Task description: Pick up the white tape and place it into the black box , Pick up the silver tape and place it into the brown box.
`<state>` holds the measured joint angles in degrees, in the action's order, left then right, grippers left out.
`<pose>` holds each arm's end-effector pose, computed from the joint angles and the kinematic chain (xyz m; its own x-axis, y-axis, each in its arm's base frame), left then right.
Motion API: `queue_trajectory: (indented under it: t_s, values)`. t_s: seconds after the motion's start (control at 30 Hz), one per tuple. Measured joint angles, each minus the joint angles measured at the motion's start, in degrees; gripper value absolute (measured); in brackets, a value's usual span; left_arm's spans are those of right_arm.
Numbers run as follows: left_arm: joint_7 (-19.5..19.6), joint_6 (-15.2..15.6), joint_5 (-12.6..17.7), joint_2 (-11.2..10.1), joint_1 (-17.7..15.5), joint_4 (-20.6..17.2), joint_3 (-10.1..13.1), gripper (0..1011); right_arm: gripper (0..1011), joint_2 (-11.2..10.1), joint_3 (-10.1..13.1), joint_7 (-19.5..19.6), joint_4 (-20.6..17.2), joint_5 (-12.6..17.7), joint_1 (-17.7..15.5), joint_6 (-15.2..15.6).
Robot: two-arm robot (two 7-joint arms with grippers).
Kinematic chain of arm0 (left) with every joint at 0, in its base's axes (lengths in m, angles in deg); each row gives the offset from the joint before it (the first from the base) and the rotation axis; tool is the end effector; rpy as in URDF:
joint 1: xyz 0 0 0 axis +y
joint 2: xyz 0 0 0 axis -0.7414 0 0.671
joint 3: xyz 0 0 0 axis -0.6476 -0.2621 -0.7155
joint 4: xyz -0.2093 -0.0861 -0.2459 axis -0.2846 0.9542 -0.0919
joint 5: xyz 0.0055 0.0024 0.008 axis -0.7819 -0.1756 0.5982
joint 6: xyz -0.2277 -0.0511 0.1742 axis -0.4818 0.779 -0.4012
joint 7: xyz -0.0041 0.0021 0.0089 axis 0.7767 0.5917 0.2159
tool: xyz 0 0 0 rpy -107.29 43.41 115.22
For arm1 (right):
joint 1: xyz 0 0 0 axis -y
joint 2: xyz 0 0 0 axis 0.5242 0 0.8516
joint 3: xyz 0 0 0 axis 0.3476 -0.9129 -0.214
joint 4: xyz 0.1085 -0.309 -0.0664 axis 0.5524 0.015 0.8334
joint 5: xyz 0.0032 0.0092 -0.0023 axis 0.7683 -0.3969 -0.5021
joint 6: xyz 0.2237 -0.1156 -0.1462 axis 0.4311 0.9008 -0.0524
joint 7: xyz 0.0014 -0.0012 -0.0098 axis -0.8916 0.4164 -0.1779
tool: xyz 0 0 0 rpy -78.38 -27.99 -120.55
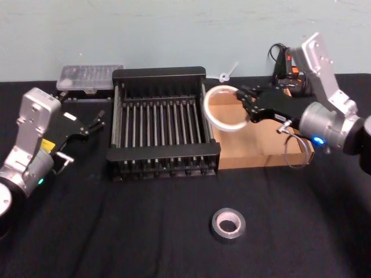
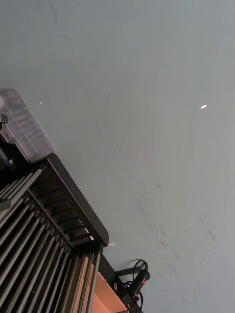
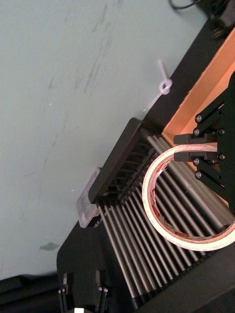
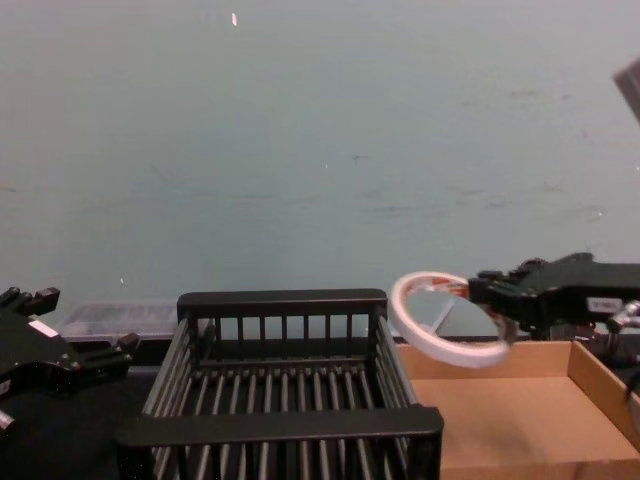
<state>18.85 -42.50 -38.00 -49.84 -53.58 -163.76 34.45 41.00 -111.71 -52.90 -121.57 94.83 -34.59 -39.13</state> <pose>0.3487 0.1124 -0.3344 0.2921 0.8803 0.3738 -0.9553 0.2872 0.0702 0.4219 -0.0582 -0.2698 0.6745 -0.7206 0.1606 0.7360 0.6390 -0.2236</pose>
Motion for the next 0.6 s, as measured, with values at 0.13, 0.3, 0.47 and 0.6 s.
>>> queue_trajectory:
  t_s: [0.13,0.3,0.47,0.6]
  values:
    - [0.0,0.0,0.0,0.0,0.0,0.0,0.0,1001,92,1.4,-1.4,-0.6,2.1,-0.5,2.0,-0.5]
    - [0.0,0.0,0.0,0.0,0.0,0.0,0.0,1001,92,3.0,-3.2,-1.6,4.8,-1.2,4.4,-1.1]
    - [0.0,0.0,0.0,0.0,0.0,0.0,0.0,1001,92,4.6,-4.8,-2.6,7.2,-1.7,6.4,-1.7]
    - [0.0,0.0,0.0,0.0,0.0,0.0,0.0,1001,92,5.5,-5.7,-3.0,8.4,-2.0,7.4,-2.0]
